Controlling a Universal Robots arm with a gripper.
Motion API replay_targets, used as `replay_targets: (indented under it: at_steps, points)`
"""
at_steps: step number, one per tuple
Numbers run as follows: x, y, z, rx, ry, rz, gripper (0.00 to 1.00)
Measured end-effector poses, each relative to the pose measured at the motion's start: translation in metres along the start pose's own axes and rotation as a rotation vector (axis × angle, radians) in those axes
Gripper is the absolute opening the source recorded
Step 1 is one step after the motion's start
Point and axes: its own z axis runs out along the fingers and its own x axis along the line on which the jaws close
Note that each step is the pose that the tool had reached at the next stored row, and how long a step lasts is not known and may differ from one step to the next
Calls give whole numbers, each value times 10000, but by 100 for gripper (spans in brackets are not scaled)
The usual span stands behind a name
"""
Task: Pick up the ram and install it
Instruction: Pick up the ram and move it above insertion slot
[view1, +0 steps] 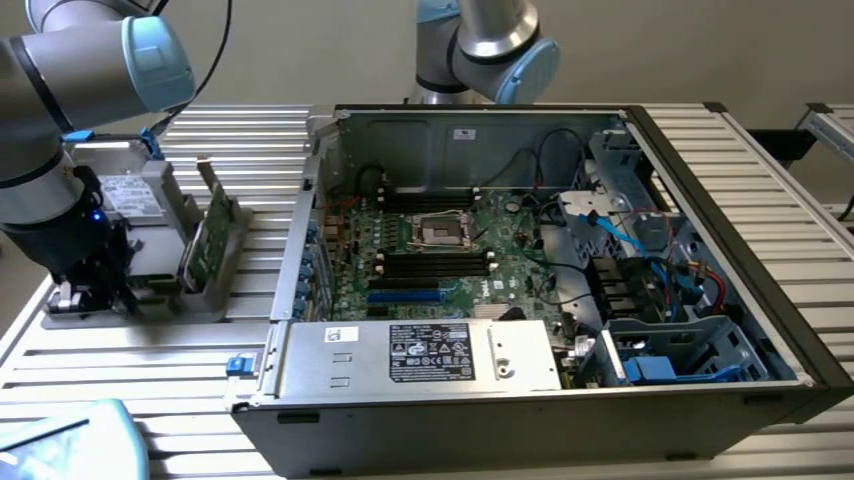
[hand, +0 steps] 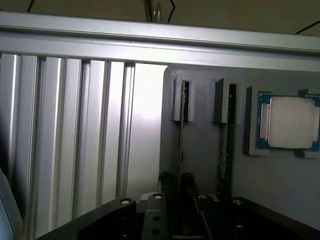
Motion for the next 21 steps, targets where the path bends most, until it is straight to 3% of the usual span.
replay_targets:
  at_steps: [2, 21]
  points:
    - [0, 0, 0, 1, 1, 0, 14]
    - [1, -4, -2, 3, -13, -1, 14]
